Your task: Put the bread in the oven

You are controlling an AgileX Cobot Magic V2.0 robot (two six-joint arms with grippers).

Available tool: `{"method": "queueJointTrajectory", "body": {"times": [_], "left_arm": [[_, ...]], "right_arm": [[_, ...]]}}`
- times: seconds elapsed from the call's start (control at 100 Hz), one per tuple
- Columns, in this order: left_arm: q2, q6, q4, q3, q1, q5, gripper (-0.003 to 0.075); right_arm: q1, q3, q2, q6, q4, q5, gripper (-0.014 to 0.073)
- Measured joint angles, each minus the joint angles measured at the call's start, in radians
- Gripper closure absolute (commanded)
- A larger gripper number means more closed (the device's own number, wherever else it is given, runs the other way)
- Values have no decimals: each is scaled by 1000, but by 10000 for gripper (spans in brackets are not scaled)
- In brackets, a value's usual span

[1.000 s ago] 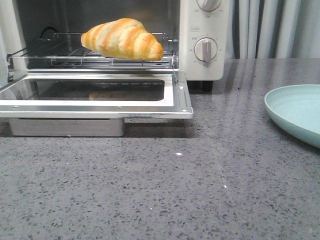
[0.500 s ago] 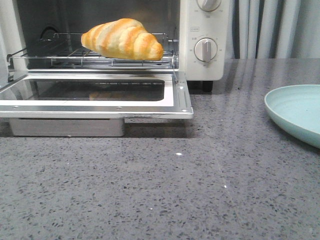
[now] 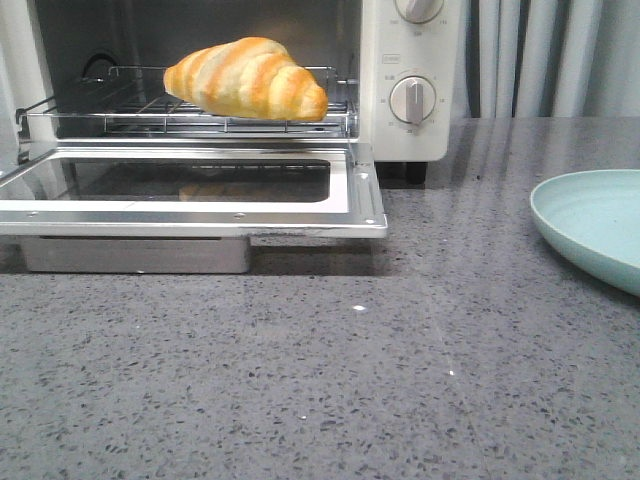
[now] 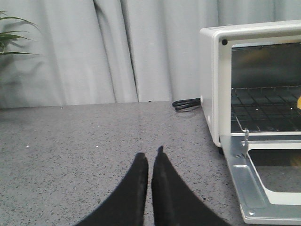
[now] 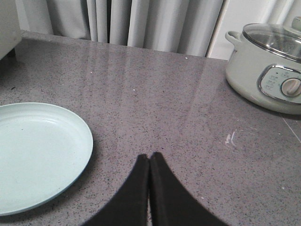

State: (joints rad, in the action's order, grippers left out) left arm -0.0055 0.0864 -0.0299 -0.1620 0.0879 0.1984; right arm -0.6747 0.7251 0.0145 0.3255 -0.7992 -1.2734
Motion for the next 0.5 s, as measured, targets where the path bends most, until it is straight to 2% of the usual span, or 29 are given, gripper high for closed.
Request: {"method": "queueJointTrajectory", "body": {"times": [0.16,0.5], "left_arm": [[0,-4,-19,81,9,-102,740],[0,-28,-56,153,9,-181,740]], "right_arm": [[0,0,0,0,0,0,644],[0,0,0,0,0,0,644]]}}
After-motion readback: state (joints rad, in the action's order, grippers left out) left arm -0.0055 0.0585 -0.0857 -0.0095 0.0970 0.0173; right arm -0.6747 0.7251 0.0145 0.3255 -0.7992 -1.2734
